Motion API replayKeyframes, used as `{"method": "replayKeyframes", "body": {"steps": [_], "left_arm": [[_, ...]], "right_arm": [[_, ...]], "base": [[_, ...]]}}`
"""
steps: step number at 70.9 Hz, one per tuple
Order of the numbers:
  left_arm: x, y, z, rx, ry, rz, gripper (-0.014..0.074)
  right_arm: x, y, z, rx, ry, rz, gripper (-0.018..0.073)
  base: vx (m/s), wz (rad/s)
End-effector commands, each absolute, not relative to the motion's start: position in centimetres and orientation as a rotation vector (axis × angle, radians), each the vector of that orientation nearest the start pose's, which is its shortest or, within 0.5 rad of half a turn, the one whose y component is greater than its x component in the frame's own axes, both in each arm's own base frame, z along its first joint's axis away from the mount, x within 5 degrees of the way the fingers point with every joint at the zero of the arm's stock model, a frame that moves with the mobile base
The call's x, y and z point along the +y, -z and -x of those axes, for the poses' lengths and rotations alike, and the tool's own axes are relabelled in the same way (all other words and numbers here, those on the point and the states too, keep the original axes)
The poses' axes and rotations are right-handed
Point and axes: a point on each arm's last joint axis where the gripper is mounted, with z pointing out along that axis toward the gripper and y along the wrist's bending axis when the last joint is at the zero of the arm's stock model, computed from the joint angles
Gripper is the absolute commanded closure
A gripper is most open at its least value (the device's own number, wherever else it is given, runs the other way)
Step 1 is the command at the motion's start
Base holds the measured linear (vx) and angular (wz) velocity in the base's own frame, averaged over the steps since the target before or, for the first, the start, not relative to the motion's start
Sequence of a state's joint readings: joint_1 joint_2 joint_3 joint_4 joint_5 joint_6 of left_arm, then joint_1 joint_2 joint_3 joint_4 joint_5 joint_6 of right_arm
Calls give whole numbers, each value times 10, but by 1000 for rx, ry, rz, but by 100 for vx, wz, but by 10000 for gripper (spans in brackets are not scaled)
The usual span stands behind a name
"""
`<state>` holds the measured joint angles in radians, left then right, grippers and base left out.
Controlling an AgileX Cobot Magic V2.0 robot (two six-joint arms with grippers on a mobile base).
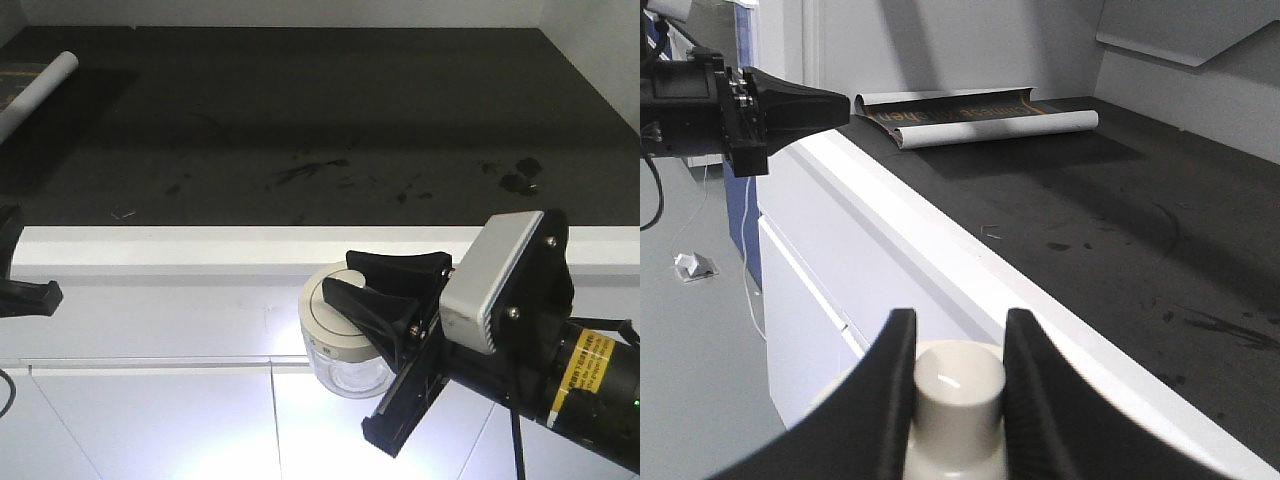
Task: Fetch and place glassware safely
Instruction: 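Lift the jar with the right gripper and pull it out of the hood, then drive the base away from the hood holding the jar in the right gripper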
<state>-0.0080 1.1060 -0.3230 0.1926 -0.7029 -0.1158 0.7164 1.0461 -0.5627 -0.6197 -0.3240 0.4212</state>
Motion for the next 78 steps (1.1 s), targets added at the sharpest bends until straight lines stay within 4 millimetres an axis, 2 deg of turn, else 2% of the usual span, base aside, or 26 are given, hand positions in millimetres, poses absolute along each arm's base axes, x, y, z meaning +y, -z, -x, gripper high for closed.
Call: {"method": "replayKeyframes", "body": {"steps": [1, 51, 78], "left_arm": [[-13, -266, -205, 1450, 94, -114, 603], [-13, -266, -205, 1450, 94, -114, 603], [-13, -266, -205, 1451, 94, -113, 603]], "right_arm": [[159, -320, -151, 1380, -624, 831, 560], [159, -319, -152, 1383, -623, 831, 560], [159, -319, -152, 1383, -623, 831, 560]], "base": [[0, 0], [0, 1], [-2, 16]]}}
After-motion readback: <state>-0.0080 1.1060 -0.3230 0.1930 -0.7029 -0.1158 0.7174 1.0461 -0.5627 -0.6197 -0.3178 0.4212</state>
